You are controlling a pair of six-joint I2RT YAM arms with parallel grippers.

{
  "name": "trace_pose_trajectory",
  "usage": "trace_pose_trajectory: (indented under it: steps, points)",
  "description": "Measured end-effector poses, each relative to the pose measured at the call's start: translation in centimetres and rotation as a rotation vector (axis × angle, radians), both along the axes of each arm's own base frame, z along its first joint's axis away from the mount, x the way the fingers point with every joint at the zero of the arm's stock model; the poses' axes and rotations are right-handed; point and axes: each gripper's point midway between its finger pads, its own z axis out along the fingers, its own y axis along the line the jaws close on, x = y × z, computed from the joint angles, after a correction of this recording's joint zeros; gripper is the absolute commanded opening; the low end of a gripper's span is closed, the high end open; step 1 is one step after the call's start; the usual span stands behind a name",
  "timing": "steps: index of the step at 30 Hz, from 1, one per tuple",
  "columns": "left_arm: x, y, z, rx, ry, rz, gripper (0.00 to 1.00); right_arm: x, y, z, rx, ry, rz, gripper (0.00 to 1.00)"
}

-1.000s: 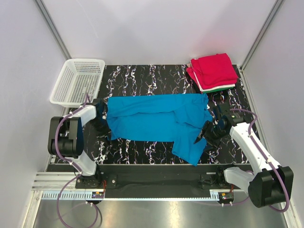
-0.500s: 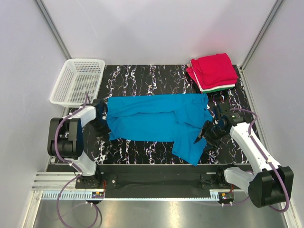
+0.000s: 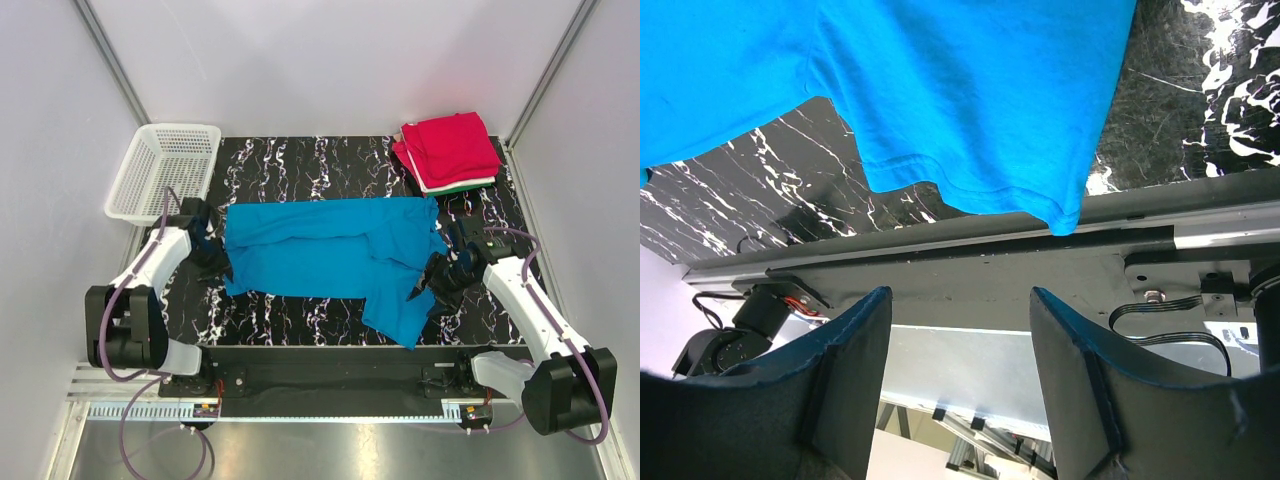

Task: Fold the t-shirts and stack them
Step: Fold the tshirt

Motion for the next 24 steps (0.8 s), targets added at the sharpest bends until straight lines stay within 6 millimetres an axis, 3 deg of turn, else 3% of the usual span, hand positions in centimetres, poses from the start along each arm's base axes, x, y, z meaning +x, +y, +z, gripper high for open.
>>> trace_pose_trajectory:
  steps: [3, 12, 24]
  points:
    - [0.6, 0.0, 0.2, -0.002, -0.011, 0.001, 0.46, 0.0, 0.0, 0.0, 0.003, 0.000, 0.001, 0.64]
    - [0.5, -0.4, -2.7, -0.022, 0.087, 0.015, 0.46, 0.0, 0.2, 0.2, 0.015, -0.005, 0.010, 0.64]
    - [0.7, -0.5, -3.4, -0.023, 0.098, 0.017, 0.43, 0.0, 0.2, 0.0, 0.013, 0.004, 0.020, 0.64]
